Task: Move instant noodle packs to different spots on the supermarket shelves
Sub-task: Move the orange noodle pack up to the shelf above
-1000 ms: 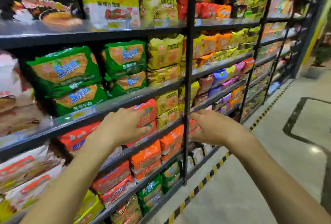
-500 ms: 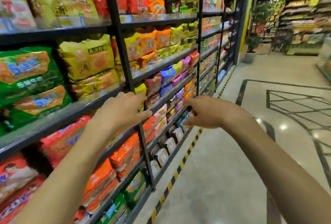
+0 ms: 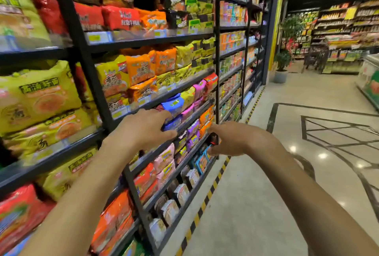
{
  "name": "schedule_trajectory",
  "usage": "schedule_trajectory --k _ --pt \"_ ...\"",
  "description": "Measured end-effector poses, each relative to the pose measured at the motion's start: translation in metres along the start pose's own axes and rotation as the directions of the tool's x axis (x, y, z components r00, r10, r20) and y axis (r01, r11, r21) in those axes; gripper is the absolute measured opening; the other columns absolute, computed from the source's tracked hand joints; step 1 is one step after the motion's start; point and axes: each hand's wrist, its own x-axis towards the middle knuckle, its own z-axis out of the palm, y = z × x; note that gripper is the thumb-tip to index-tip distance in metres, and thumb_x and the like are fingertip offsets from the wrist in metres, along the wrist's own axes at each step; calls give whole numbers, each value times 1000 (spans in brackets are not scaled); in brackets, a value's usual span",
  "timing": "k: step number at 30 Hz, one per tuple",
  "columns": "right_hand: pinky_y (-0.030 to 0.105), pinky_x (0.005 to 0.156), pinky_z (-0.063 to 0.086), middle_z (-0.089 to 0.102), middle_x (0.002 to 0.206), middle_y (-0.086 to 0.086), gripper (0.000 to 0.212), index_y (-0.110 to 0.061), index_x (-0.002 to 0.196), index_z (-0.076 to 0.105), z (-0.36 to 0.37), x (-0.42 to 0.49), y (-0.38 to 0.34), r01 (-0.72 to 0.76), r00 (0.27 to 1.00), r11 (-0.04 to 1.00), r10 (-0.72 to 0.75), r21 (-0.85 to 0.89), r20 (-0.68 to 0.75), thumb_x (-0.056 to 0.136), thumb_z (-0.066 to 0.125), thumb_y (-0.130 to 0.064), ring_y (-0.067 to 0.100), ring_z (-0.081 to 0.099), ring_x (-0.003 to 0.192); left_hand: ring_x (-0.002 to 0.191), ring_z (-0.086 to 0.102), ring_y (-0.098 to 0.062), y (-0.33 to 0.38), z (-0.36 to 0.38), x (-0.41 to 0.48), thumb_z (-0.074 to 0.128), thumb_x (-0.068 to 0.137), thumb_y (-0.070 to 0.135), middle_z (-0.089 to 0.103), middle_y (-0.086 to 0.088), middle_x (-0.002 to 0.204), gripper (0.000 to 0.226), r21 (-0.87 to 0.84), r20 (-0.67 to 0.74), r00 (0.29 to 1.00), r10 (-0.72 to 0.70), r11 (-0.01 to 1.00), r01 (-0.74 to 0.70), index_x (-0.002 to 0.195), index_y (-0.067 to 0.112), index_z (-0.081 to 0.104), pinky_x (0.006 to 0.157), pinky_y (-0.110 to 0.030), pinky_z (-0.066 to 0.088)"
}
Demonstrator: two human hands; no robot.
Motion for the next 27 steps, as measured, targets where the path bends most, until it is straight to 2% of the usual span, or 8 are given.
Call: schedule_trajectory --k 2,4,7,11,15,19,23,27 --pt "45 98 49 49 143 7 68 -25 151 34 -1 19 19 14 1000 1000 -14 25 10 94 60 -52 29 52 125 123 55 -28 6 5 23 46 99 63 60 0 130 59 9 12 1000 -4 1000 4 150 34 40 91 -43 53" --pt "43 97 49 49 143 7 68 -26 151 33 0 37 37 33 999 999 -34 42 20 94 60 -52 29 53 124 126 52 -27 13 10 46 46 99 63 60 0 125 57 16 26 999 -20 1000 20 148 34 41 82 -40 51" --pt "42 98 48 46 146 8 69 -26 153 31 2 63 67 55 998 996 -57 65 36 95 60 -51 30 52 126 122 53 -27 30 17 80 44 100 63 59 -1 127 58 36 40 998 -40 999 38 150 36 38 76 -38 45" --pt "43 102 48 44 151 6 71 -25 154 30 1 100 113 95 994 994 -97 55 42 95 59 -51 28 52 128 123 55 -27 56 25 127 45 101 62 57 -1 136 61 24 49 997 -59 998 58 155 36 32 87 -40 49" --pt "45 104 47 42 152 5 69 -28 153 33 -5 138 167 164 986 986 -164 24 40 94 59 -52 27 51 130 129 50 -28 87 38 176 47 100 59 51 -1 146 60 -4 45 990 -132 991 132 152 32 38 91 -41 48" --pt "44 103 47 43 150 6 65 -30 152 35 -15 176 221 249 968 969 -249 3 31 95 59 -51 27 50 130 127 49 -30 114 48 221 49 100 57 49 -4 144 56 -55 -15 973 -228 972 227 148 28 44 93 -42 47" --pt "48 103 47 35 154 6 63 -34 152 34 -6 208 272 295 955 955 -295 6 3 96 56 -53 29 47 132 133 48 -27 137 64 255 48 99 60 50 0 148 58 -102 -21 947 -320 943 316 149 31 42 99 -46 50" --pt "50 103 46 37 151 3 63 -35 151 34 9 240 312 309 948 951 -310 33 74 95 57 -52 29 43 134 138 46 -24 162 82 279 44 97 65 45 6 154 61 -121 18 935 -355 927 355 150 37 39 104 -44 48"
